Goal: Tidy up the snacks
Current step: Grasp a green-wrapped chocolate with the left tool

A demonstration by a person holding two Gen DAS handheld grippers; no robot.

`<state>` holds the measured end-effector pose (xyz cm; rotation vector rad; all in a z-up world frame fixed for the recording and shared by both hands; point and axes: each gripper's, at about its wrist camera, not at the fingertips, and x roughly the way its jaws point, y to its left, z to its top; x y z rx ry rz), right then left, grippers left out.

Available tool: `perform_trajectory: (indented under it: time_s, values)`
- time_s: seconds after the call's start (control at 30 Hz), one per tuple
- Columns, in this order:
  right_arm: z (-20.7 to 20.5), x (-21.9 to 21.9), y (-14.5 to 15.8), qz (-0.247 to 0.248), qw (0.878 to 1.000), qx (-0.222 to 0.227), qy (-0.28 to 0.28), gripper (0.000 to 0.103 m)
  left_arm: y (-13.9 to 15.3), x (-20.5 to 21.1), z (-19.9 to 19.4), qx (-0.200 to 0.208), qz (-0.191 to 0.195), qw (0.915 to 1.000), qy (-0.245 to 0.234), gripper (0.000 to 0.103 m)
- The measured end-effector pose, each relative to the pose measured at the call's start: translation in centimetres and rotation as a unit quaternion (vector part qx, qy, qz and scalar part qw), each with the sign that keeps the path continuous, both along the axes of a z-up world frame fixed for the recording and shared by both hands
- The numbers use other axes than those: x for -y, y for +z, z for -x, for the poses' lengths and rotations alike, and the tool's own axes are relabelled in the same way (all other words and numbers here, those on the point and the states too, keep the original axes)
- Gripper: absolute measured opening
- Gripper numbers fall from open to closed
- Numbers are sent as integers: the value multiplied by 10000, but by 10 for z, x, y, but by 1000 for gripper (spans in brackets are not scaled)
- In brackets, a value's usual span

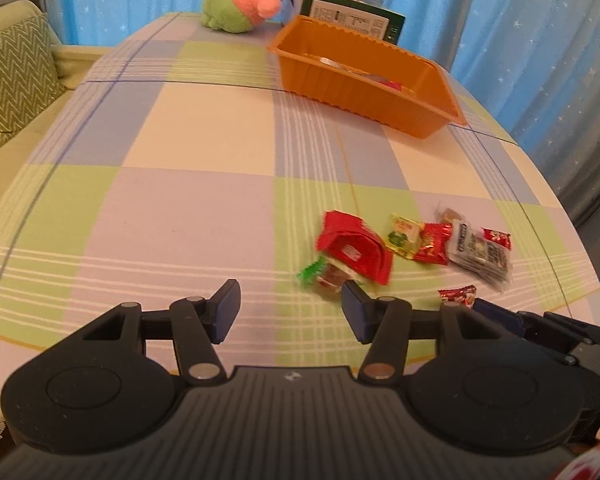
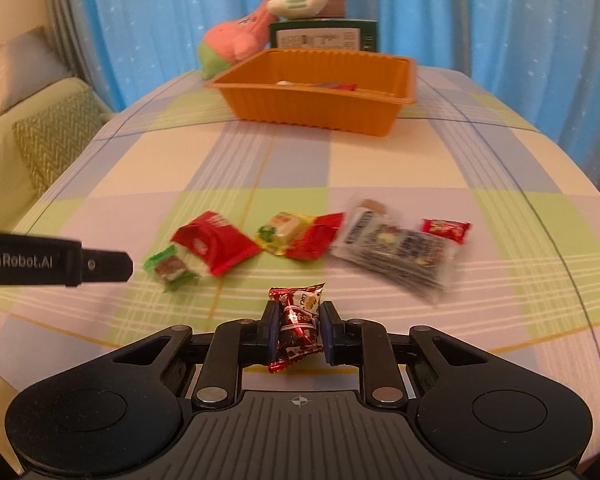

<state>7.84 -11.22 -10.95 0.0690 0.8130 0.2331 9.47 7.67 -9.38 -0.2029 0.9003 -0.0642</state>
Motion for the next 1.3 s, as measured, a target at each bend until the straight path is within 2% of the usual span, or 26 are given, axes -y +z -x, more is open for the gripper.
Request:
perform_trajectory:
  time_s: [0.23,0.5,0.63,0.8,0.97,1.17,1.3]
  values:
    - [4,20,0,-51,9998,29,-171,22,-14,18,-12,-85,278,9995,-83,47]
    - [1,29,-5,-46,9996,15,-263,22,-21,21,-29,-121,425,9986,280,38]
    - [0,30,-7,-27,9996,4,-265,22,-22,28,-34,-68,157,9996,216,37]
    - [0,31,-9,-30,9996,-21,-276,22,-23,35,-37,-38,-177,9998,78,24]
    - [-1,33,-10,-53,9995,-28,-306,22,-22,31,-31,-39,-334,9994,-78,23]
    - [-1,31,-10,-43,9995,2,-304,22,-17,18,-29,131,-287,9994,159,27]
    - [-1,31,-10,-41,9995,10,-303,22,-18,20,-38,187,-387,9990,83,28]
